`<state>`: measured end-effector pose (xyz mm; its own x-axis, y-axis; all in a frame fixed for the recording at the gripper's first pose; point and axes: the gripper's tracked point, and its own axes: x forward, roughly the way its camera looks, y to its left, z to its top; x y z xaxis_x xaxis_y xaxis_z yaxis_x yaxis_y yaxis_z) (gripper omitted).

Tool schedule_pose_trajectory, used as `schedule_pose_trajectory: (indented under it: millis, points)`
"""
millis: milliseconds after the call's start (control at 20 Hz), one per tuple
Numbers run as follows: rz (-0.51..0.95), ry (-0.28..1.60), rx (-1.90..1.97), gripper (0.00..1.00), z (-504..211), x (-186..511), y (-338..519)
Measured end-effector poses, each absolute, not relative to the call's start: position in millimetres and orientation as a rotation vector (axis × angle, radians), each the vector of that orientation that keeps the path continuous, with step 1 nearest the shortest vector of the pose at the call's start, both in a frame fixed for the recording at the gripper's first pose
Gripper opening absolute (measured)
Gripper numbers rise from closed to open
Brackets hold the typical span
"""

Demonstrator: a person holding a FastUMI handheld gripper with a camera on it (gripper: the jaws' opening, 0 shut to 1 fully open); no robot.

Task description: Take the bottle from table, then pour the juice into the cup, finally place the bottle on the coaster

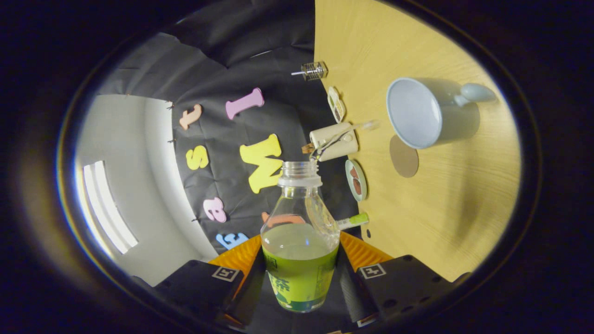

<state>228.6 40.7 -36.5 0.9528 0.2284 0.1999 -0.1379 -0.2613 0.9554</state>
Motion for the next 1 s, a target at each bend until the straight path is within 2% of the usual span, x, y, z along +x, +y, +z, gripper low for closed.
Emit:
schedule_pose_trajectory:
  millis: [450, 1000]
  points:
    - [0.334, 0.070, 1.854, 0.78, -35.1, 230.0, 26.9]
    - [0.388, 0.055, 1.958, 0.78, -28.6, 230.8, 21.7]
